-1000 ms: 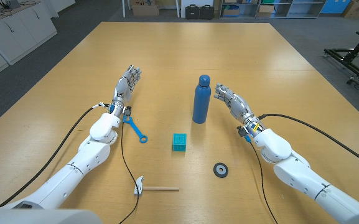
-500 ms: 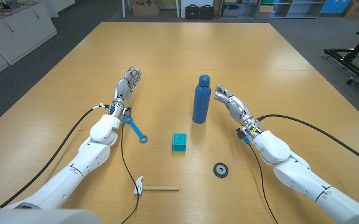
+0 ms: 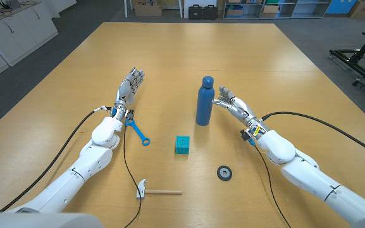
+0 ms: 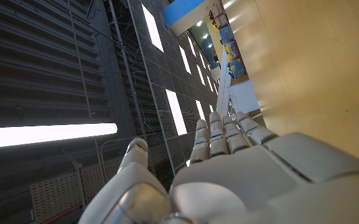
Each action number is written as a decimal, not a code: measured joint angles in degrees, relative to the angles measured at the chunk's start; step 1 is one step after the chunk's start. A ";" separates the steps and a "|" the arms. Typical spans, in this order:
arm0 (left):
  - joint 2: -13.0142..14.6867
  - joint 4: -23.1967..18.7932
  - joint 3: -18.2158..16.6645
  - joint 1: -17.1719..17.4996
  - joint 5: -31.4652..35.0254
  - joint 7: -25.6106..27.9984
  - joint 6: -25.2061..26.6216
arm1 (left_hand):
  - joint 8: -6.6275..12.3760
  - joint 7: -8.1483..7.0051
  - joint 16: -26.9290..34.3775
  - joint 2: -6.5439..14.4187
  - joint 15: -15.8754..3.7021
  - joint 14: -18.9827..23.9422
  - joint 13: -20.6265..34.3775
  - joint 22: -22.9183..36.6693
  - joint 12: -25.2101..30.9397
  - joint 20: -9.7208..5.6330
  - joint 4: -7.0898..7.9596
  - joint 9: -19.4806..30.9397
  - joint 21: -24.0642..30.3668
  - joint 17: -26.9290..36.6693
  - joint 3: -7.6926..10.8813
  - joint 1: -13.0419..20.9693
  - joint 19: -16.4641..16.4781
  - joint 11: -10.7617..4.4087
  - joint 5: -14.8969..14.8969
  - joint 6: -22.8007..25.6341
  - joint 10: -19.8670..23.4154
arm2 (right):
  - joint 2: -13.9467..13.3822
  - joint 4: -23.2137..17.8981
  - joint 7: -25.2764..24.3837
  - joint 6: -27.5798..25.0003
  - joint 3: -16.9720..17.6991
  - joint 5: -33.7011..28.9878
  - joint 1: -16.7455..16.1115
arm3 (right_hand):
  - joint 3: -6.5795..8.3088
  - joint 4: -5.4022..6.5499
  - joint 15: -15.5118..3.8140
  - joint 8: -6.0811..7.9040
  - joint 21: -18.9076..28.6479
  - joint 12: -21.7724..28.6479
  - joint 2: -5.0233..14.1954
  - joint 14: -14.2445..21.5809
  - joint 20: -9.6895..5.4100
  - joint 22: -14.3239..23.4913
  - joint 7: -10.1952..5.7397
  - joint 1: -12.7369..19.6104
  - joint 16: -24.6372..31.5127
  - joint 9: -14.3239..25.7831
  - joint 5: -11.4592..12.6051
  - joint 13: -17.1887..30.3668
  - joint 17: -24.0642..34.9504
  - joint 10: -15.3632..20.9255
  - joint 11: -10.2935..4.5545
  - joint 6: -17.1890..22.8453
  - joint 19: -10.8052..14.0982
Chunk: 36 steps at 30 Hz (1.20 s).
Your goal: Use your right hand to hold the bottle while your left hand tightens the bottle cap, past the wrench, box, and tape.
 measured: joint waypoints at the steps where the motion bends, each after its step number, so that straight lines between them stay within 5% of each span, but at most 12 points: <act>1: 0.01 -0.02 0.00 0.01 0.00 0.01 0.03 | 0.00 0.00 0.00 0.00 0.00 0.00 0.00 0.00 0.00 0.00 0.00 0.00 0.00 0.00 0.00 0.00 0.00 0.00 0.00 0.00 0.00 | -0.07 -0.10 -0.15 -0.39 -0.03 -0.46 0.04 | 0.00 0.00 0.00 0.14 0.00 0.16 0.00 0.00 0.00 0.00 0.00 0.00 0.00 0.00 0.06 0.00 -0.09 0.00 0.00 0.00 0.00; 14: -0.08 -0.10 0.04 0.02 -0.12 0.30 1.12 | 0.00 -0.10 0.00 0.00 -0.31 0.31 0.00 0.00 0.00 0.00 0.01 0.00 0.00 0.00 -0.01 0.00 0.00 -0.31 0.00 0.71 0.31 | -0.72 -1.14 -0.81 -3.21 -1.15 -3.29 1.44 | -1.11 1.11 0.00 1.49 -0.21 1.35 -0.30 0.01 0.00 0.00 0.00 0.30 0.81 0.27 1.04 0.00 -0.26 -0.30 -0.30 0.00 0.01; 36: 0.14 -1.68 0.12 0.19 0.85 2.12 2.23 | 0.00 -0.11 0.00 0.00 -0.41 1.03 -0.27 0.00 0.22 0.10 0.01 -0.01 0.00 0.00 -0.01 0.00 0.50 0.00 0.00 1.33 1.23 | 0.87 3.00 2.55 -2.48 -4.62 -3.88 6.20 | -1.59 1.58 -0.01 1.50 -0.20 1.70 -0.30 0.01 0.00 -0.01 0.00 0.30 1.23 0.11 1.70 -0.01 -0.25 -0.08 -0.52 0.01 0.01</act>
